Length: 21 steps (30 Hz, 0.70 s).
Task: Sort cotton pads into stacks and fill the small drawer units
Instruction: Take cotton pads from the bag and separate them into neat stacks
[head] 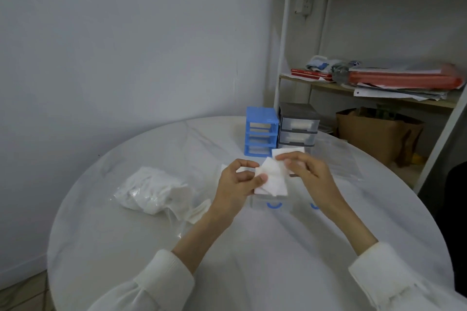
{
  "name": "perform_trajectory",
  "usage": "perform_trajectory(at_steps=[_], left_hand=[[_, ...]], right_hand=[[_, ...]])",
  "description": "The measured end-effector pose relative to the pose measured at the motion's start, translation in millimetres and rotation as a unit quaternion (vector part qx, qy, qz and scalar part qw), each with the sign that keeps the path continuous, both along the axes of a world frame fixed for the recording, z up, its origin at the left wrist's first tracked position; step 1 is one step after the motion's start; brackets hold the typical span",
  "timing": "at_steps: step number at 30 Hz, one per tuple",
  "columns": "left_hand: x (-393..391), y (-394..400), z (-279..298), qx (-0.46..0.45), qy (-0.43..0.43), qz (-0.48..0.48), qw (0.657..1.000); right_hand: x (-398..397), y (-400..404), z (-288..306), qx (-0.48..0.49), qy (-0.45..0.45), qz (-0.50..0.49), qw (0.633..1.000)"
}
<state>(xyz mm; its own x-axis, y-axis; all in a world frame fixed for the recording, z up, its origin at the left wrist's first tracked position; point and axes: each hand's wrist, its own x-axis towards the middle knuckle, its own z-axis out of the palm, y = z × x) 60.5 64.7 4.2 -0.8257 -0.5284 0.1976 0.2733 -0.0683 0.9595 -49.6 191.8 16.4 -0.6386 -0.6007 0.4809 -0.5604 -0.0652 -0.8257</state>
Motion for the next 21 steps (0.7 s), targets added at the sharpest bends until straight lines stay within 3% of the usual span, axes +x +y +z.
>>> perform_trajectory(at_steps=[5,8,13,17,21], left_hand=[[-1,-6,-4,-0.029,-0.01,0.024,0.999],[0,-8,-6,-0.039,-0.012,0.018,0.999],[-1,-9,-8,-0.047,-0.024,-0.002,0.999],[-1,-8,-11,0.004,-0.015,-0.016,1.0],[-2,-7,-14,0.062,-0.008,-0.014,0.998]], right_hand=[[4,-13,-5,0.003,0.069,-0.032,0.997],[0,-15,-9,-0.049,0.013,-0.043,0.998],[-3,-11,-7,-0.057,-0.043,-0.064,0.995],[-2,-3,2,-0.075,-0.058,-0.115,0.989],[3,0,4,-0.125,-0.102,-0.098,0.982]])
